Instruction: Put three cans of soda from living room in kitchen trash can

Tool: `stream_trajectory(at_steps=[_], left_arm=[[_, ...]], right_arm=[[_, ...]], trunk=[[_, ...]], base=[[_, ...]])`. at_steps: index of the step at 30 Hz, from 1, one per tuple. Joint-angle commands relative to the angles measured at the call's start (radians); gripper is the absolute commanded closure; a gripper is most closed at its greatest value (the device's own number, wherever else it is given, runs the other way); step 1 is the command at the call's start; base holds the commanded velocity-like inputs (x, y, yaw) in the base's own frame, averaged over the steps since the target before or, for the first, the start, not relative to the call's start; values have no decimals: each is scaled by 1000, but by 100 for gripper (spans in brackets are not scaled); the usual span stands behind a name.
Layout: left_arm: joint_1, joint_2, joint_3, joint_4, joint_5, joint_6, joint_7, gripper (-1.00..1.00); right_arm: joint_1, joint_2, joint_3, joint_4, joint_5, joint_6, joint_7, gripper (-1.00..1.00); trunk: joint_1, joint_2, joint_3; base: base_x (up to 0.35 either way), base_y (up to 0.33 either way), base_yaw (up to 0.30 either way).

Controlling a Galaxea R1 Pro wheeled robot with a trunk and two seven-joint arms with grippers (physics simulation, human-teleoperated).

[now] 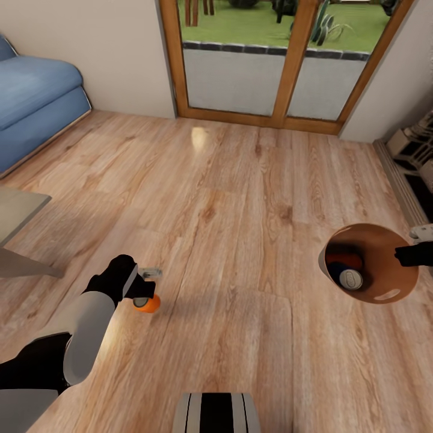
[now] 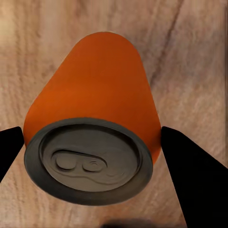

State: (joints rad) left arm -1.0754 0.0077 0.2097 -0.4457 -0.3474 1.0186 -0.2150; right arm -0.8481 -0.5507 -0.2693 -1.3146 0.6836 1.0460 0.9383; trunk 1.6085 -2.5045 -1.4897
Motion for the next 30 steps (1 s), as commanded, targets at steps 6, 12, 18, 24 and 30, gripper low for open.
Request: stream_trajectory(at_steps=[6,12,18,24,30], left_arm=[[0,0,0,-1,0,0,-5,100],[0,1,0,-2,2,6,-15,100],[0,3,-1,-3,5,14,-51,100],[0,13,-25,-7,0,18,-310,100],[0,19,-114,-135,-1,11,-682,100]], right_arm=[[0,-2,-1,0,-3,1,1,100],[0,-5,3,0,-5,1,16,100],[0,-8,4,0,-3,1,93,100],[0,-5,18,6,-4,1,129,100],[-1,9,43,53,-10,1,149,100]], trunk=[[-3,1,23],[-5,3,47],[-8,4,70],[-28,39,89],[-51,81,108]], base=[[0,0,0],[0,0,0],[0,0,0],[0,0,0],[0,0,0]])
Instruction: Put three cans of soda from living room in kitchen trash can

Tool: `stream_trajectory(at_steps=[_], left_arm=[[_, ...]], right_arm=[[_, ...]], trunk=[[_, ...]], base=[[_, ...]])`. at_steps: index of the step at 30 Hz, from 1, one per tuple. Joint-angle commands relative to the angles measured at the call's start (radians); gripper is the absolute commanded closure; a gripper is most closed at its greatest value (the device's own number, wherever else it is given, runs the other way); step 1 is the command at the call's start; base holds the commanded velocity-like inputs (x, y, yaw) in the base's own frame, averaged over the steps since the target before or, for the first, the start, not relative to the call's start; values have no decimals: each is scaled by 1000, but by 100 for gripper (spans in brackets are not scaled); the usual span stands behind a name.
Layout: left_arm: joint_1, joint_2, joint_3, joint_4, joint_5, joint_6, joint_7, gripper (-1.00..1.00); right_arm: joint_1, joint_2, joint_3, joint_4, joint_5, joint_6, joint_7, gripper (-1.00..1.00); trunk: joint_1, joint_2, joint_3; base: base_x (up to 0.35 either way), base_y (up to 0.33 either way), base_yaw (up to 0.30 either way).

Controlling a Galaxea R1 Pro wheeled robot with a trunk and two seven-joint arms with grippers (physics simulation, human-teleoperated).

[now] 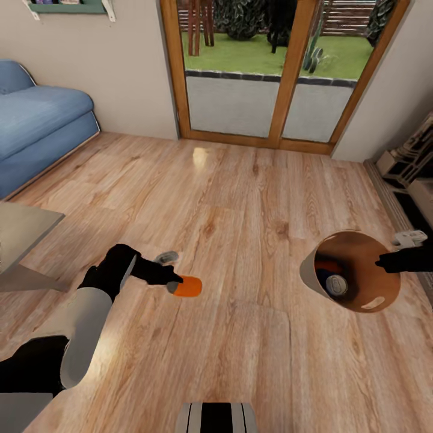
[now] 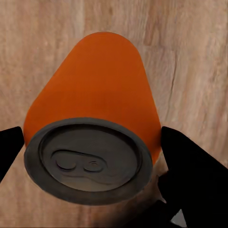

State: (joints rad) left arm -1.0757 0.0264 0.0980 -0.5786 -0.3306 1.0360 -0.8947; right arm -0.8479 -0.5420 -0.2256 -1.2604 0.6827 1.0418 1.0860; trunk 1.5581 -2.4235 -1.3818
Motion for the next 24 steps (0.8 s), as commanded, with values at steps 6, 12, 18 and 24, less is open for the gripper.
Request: stream_trajectory(at_steps=[6,12,18,24], left_arm=[[-1,122,-95,-134,-19,-15,-510,100],[-1,172,-122,-294,-16,-8,-676,100],[-4,175,-121,-391,-12,3,-676,100],[-12,167,-121,-482,130,11,-676,100]], right_arm=[[-6,66,4,109,-6,5,4,100],[-38,197,28,162,-3,5,-112,100],[-64,242,32,180,-2,5,-154,100],[-81,253,94,184,-4,5,-159,100]], trunk=[[-23,42,19],[-46,84,38],[-69,126,57],[-92,168,75]], base=[[0,0,0],[0,0,0],[0,0,0],[0,0,0]])
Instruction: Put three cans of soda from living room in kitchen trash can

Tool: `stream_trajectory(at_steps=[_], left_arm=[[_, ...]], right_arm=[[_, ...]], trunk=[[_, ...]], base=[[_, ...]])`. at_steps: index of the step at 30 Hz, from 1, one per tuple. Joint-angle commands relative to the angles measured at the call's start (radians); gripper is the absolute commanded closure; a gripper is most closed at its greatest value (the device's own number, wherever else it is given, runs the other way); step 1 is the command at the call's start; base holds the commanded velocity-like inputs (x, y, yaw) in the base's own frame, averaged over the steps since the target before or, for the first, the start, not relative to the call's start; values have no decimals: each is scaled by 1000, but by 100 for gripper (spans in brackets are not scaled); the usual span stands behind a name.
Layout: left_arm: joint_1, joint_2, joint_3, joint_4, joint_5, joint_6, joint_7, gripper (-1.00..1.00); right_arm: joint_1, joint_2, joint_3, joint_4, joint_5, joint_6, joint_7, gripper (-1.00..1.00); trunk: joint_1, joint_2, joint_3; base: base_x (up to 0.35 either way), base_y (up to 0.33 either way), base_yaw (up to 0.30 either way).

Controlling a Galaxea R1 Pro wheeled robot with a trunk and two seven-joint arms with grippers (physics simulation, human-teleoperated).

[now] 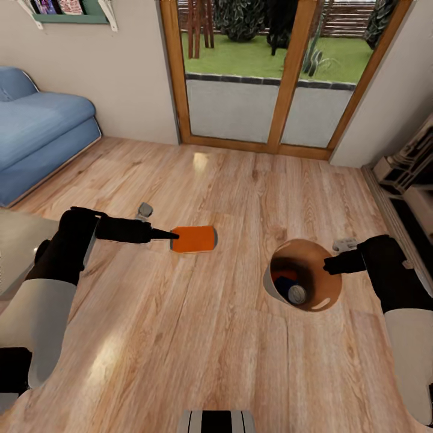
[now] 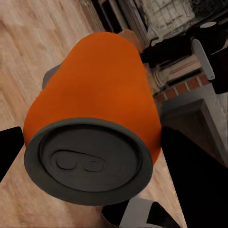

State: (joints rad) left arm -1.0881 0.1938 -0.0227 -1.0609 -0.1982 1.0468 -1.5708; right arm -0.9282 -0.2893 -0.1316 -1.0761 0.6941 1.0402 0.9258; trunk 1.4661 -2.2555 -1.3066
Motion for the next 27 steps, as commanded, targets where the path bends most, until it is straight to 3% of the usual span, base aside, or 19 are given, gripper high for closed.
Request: stream_trajectory(at_steps=[1,7,10,12,13,15,17,22,27], left_arm=[[0,-1,-1,-4,6,0,0,100],[-3,-14,1,-75,39,0,0,100],[-2,-49,0,-102,38,0,0,100],[-2,-89,-3,-111,34,0,0,100],[-1,-120,-14,-117,31,0,0,100],[0,-138,-40,-119,28,0,0,100],[0,-147,-68,-121,28,0,0,100],[5,-153,-99,-129,30,0,0,100],[10,-149,-108,-194,32,0,0,100]], right_arm=[[-1,2,4,0,-15,7,1,100],[-2,25,16,37,-15,7,-1,100],[-2,33,18,50,-15,7,-1,100],[-2,45,19,56,-15,7,-1,100],[-2,61,19,60,-15,7,-1,100],[-1,80,19,62,-14,7,-5,100],[-2,108,19,63,-14,7,-26,100],[-2,171,20,65,-14,7,-98,100],[-1,193,20,65,-15,7,-121,100]], trunk=[[-4,7,3],[-27,49,22],[-38,70,31],[-46,84,38],[-50,91,41],[-58,105,47],[-65,119,53],[-84,154,69],[-104,189,85]], base=[[0,0,0],[0,0,0],[0,0,0],[0,0,0],[0,0,0],[0,0,0],[0,0,0],[0,0,0],[0,0,0]])
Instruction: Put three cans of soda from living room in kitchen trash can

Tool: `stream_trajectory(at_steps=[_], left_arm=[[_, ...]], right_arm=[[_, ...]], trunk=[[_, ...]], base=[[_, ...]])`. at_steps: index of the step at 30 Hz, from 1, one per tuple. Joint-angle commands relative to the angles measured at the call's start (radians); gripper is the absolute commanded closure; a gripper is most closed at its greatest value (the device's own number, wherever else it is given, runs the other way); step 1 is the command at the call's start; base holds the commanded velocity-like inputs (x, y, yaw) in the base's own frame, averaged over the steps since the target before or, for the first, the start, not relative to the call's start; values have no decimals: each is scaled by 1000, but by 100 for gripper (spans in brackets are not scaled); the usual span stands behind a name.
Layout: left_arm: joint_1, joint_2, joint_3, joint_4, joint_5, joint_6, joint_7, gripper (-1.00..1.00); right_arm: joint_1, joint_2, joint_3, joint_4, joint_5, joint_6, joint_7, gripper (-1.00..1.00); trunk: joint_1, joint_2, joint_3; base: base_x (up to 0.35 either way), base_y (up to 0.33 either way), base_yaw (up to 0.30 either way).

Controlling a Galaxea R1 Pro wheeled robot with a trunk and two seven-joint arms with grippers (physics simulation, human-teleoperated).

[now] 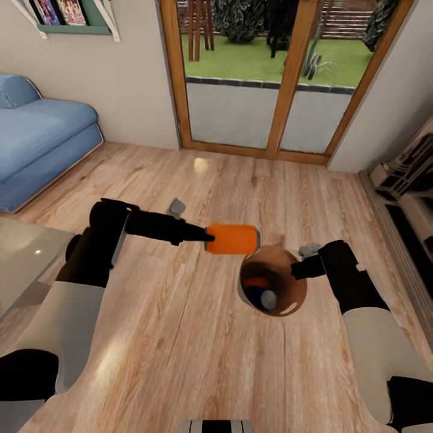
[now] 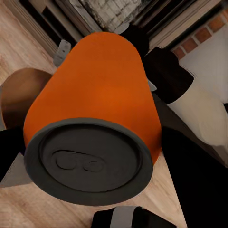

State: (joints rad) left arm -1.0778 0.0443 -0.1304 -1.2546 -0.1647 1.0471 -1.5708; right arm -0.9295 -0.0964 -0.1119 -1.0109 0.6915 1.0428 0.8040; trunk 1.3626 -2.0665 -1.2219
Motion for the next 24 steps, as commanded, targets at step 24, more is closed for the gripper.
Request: stream_trajectory(at_steps=[24], left_arm=[[66,-70,-171,47,-104,0,324,100]], right_arm=[[0,58,57,27,-9,4,-14,100]], trunk=[[-35,63,28]], base=[[0,0,0]])
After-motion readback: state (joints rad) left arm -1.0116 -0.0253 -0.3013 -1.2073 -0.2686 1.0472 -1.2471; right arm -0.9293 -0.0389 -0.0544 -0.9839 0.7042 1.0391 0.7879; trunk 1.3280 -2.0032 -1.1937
